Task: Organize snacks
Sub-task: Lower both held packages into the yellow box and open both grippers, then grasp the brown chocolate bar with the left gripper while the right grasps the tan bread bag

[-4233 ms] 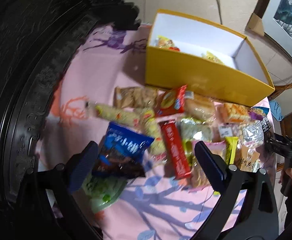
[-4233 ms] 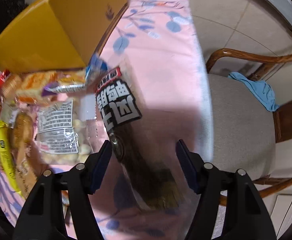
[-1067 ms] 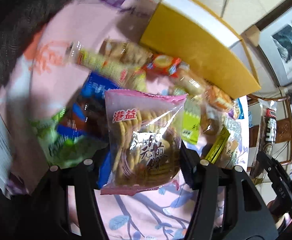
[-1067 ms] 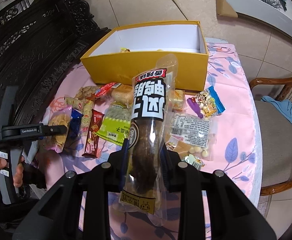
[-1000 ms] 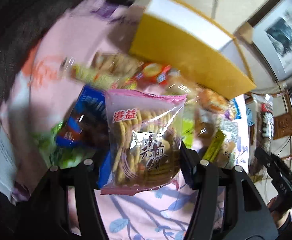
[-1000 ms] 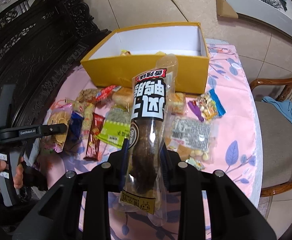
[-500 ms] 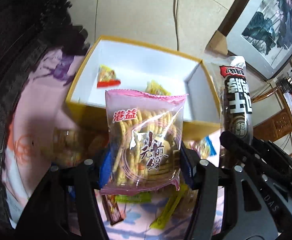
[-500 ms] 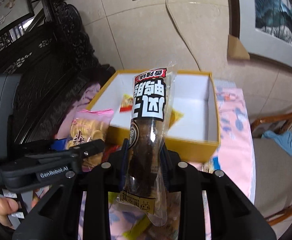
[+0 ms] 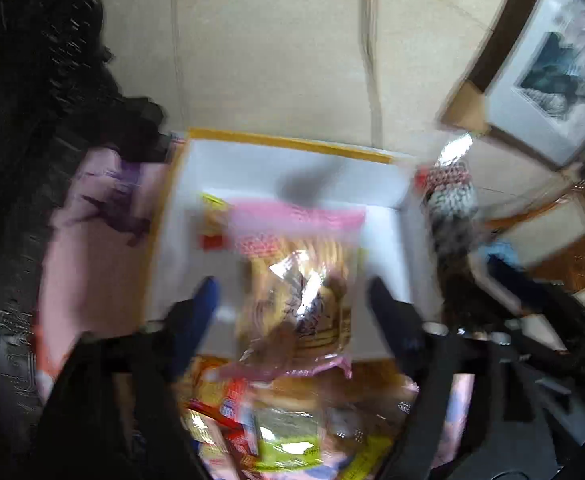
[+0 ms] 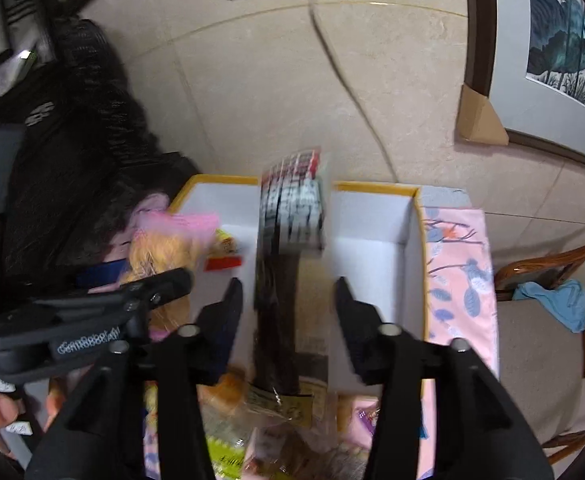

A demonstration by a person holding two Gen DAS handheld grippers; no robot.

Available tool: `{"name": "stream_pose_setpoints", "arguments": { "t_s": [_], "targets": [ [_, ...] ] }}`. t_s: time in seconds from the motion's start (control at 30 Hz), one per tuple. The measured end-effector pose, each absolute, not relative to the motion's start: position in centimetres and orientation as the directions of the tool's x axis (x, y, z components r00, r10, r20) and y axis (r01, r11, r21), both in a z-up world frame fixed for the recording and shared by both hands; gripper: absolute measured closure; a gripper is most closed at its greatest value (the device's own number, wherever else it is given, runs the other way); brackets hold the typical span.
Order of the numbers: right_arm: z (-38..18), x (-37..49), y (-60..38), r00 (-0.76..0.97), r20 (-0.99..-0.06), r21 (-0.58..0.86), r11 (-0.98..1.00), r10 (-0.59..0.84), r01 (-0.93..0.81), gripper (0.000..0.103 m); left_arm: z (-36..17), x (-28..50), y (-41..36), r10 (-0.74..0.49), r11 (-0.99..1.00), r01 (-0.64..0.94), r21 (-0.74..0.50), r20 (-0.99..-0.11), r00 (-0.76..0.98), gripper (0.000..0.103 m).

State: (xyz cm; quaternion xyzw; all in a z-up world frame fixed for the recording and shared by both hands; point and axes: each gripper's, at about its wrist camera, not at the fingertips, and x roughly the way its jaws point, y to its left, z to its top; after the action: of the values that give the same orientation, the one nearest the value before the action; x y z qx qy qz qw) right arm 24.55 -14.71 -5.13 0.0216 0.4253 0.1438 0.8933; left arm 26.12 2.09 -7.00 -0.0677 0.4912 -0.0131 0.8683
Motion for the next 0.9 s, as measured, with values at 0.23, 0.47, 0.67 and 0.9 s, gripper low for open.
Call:
{"name": "stream_pose_setpoints", "arguments": {
  "t_s": [0.23, 0.47, 0.67, 0.9],
  "targets": [
    [-5.0, 22.2, -16.4, 0.559, -0.769, 0.183, 0.945, 0.310, -0.272, 0.048, -7.2, 24.4, 5.1, -0.065, 0.984, -0.106, -0.144, -0.838, 0.542, 0.005],
    [-12.7, 11.5, -17.1, 0.347, -0.862, 0.264, 0.911, 0.370, -0.315, 0.048, -11.1, 15.6, 7.4, -0.002, 0.973, -0.199, -0.120, -0.860, 0.510, 0.005],
    [-18.5, 5.0, -19.0, 0.279, -0.906, 0.253, 0.937, 0.317, -0.241, 0.056, -15.4, 8.9, 7.4, 0.014, 0.980, -0.183, -0.073, -0.900, 0.435, 0.005],
    [-21.1, 5.3, -19.4, 0.264, -0.912, 0.284, 0.948, 0.314, -0.146, 0.059, -17.9, 5.7, 5.8, -0.004, 0.988, -0.140, -0.059, -0.932, 0.362, 0.005]
  ]
}}
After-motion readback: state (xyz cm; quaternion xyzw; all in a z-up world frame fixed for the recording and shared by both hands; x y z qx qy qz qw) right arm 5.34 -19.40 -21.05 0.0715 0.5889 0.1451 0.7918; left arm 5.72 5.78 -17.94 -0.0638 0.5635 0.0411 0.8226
